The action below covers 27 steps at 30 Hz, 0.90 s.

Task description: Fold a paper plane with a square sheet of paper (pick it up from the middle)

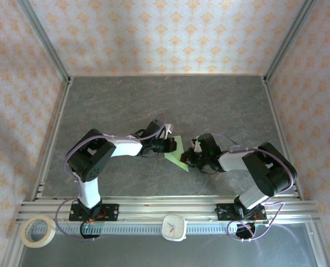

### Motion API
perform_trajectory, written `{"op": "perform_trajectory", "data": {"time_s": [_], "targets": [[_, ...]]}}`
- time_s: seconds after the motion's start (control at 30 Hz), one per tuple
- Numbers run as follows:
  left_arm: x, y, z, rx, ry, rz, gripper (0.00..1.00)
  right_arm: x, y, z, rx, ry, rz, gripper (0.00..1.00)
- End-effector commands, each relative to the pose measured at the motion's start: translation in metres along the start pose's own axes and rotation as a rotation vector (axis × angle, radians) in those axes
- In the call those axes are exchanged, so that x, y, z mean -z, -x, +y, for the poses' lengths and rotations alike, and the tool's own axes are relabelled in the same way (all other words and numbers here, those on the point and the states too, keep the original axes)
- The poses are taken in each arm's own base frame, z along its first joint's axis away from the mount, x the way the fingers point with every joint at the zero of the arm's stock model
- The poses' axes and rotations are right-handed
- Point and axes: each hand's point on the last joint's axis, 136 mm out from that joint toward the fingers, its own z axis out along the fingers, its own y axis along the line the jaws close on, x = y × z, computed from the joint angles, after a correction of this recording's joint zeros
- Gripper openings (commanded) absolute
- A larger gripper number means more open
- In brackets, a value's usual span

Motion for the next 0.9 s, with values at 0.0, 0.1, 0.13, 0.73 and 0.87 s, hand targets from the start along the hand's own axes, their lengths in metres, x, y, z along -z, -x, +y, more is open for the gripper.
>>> {"op": "perform_trajectory", "data": {"time_s": [0.0, 0.1, 0.13, 0.73, 0.87], "targets": [[-0.007, -0.004, 0.023, 0.009, 0.029, 0.024, 0.03, 0.000, -0.030, -0.063, -0.088, -0.212, 0.066, 0.00], [-0.011, 0.001, 0.046, 0.045, 0.060, 0.013, 0.02, 0.001, -0.032, -0.064, -0.090, -0.211, 0.070, 0.00], [-0.009, 0.004, 0.051, 0.057, 0.062, 0.006, 0.02, 0.001, -0.033, -0.065, -0.090, -0.212, 0.069, 0.00], [0.046, 0.086, 0.054, 0.111, 0.027, -0.184, 0.03, 0.000, -0.025, -0.041, -0.061, -0.128, 0.064, 0.00], [0.058, 0.082, 0.026, 0.090, -0.020, -0.209, 0.04, 0.004, -0.013, -0.011, -0.037, -0.039, 0.036, 0.00]]}}
